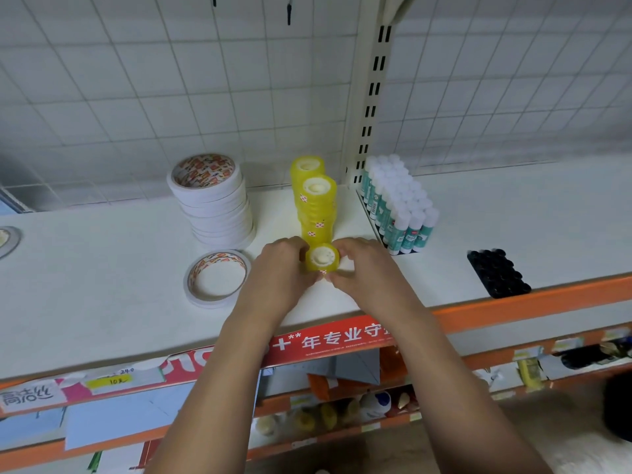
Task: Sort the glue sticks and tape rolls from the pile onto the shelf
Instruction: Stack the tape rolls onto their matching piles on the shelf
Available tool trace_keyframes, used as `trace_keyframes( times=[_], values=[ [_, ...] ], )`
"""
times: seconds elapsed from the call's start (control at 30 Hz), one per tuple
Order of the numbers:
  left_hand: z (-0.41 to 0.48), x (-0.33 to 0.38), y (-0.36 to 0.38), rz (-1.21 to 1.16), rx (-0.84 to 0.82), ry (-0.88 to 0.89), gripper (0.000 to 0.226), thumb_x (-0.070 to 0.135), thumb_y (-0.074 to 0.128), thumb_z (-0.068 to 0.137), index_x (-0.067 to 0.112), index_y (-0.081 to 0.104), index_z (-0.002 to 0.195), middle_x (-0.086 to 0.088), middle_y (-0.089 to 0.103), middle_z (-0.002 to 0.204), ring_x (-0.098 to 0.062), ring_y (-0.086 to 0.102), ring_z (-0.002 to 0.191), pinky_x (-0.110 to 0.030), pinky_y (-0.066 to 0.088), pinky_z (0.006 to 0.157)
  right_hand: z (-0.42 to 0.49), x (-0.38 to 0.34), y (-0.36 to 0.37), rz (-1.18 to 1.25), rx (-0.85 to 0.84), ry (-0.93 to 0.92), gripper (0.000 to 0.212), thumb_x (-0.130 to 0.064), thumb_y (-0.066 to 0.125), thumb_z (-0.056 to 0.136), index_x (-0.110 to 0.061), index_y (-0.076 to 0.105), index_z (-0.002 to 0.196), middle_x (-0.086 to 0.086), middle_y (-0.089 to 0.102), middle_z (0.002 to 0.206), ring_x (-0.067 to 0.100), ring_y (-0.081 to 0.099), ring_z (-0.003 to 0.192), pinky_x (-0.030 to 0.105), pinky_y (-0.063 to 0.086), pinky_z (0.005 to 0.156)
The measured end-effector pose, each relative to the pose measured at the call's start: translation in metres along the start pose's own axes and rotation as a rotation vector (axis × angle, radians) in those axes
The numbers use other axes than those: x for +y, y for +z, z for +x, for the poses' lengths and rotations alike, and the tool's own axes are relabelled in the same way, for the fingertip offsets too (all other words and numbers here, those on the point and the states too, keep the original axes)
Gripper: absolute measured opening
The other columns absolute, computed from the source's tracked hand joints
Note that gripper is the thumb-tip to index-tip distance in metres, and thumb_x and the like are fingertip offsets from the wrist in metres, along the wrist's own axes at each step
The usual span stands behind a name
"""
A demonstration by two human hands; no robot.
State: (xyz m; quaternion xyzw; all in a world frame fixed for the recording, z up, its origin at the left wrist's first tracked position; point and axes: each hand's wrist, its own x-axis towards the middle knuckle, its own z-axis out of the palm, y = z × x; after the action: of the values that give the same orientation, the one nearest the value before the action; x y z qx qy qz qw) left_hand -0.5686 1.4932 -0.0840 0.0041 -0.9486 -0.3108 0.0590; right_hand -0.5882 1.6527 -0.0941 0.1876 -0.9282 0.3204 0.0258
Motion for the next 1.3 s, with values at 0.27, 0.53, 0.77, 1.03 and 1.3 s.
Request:
trace_keyframes(
  times=[0.27,0.53,0.77,1.03,1.3],
  values=[
    [-0.007,-0.002,-0.007,0.002,-0.034,-0.027,0.046,0.026,0.076,0.079,0.01,0.058,0.119,-0.007,0.065,0.108,-0.027,0.062,0.095,-0.04,0.051,0.081,-0.009,-0.013,-0.006,-0.098,0.023,-0.01,0.05,-0.019,0.072,0.083,-0.019,0.055,0.13,0.004,0.053,0.12,0.025,0.049,0.112,0.041,0.044,0.095],
    [-0.068,-0.056,-0.078,0.248,0.149,-0.087,0.017,0.039,0.059,0.089,0.022,0.06,0.092,0.006,0.062,0.092,-0.021,0.057,0.084,-0.031,0.044,0.066,0.005,-0.105,0.028,-0.003,-0.041,-0.206,0.022,-0.019,0.058,0.088,-0.026,0.066,0.108,-0.011,0.064,0.095,0.01,0.058,0.085,0.034,0.051,0.078],
    [-0.143,-0.154,-0.161,0.311,0.333,-0.312,0.02,0.041,0.056,0.091,0.024,0.062,0.101,0.008,0.059,0.1,-0.014,0.057,0.091,-0.028,0.04,0.065,0.014,-0.23,0.124,0.034,-0.2,-0.423,0.022,-0.022,0.057,0.09,-0.026,0.067,0.108,-0.011,0.067,0.095,0.011,0.061,0.091,0.032,0.052,0.08],
    [-0.209,-0.276,-0.257,0.38,0.375,-0.44,0.025,0.04,0.056,0.091,0.02,0.062,0.105,0.002,0.057,0.106,-0.021,0.058,0.093,-0.033,0.045,0.069,0.016,-0.368,0.235,0.054,-0.293,-0.515,0.023,-0.024,0.06,0.091,-0.024,0.065,0.113,-0.008,0.065,0.106,0.009,0.058,0.098,0.03,0.05,0.083],
    [-0.228,-0.361,-0.323,0.393,0.376,-0.375,0.028,0.04,0.058,0.09,0.021,0.062,0.11,0.0,0.058,0.111,-0.023,0.054,0.103,-0.035,0.045,0.077,0.023,-0.452,0.299,0.108,-0.242,-0.473,0.023,-0.022,0.061,0.091,-0.024,0.065,0.113,-0.008,0.063,0.109,0.008,0.056,0.099,0.027,0.048,0.083]
  ],
)
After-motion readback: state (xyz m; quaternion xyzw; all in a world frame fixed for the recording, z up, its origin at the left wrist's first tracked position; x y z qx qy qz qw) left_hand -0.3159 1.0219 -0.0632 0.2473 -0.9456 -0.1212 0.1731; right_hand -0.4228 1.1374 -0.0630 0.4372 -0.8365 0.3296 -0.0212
